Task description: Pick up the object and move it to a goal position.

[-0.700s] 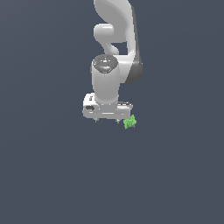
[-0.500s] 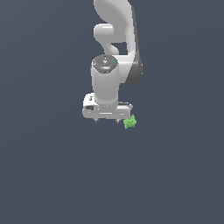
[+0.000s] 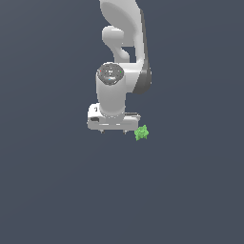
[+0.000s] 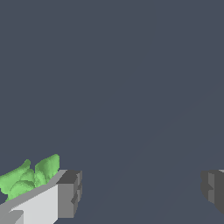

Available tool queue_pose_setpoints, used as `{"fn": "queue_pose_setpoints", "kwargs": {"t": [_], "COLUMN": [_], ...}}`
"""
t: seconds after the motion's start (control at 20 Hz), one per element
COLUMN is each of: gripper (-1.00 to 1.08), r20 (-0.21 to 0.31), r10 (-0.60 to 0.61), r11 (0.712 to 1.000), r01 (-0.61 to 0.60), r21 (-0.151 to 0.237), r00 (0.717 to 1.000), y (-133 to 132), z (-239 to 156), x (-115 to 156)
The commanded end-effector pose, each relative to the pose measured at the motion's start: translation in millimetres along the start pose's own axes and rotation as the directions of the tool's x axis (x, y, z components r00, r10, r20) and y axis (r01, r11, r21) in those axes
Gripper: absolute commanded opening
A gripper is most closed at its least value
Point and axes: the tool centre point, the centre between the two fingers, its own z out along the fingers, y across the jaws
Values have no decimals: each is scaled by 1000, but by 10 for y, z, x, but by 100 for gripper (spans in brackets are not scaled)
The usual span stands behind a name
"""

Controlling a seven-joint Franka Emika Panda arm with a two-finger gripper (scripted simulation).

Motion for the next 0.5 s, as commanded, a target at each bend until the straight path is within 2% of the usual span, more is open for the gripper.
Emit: {"fn": "queue_pose_setpoints", "kwargs": {"t": [0.0,0.25,0.45], "gripper": [100,100,100], "r20": [-1,-6,-14], "r10": [-3,-24,-55], "r11": [1000,1000,998], "r01": [3,24,55], "r21": [0,2,5], "r00": [1000,1000,998], "y": [-23,-198,-460], "z": [4,81,192], "x": [-3,-59,-157]}}
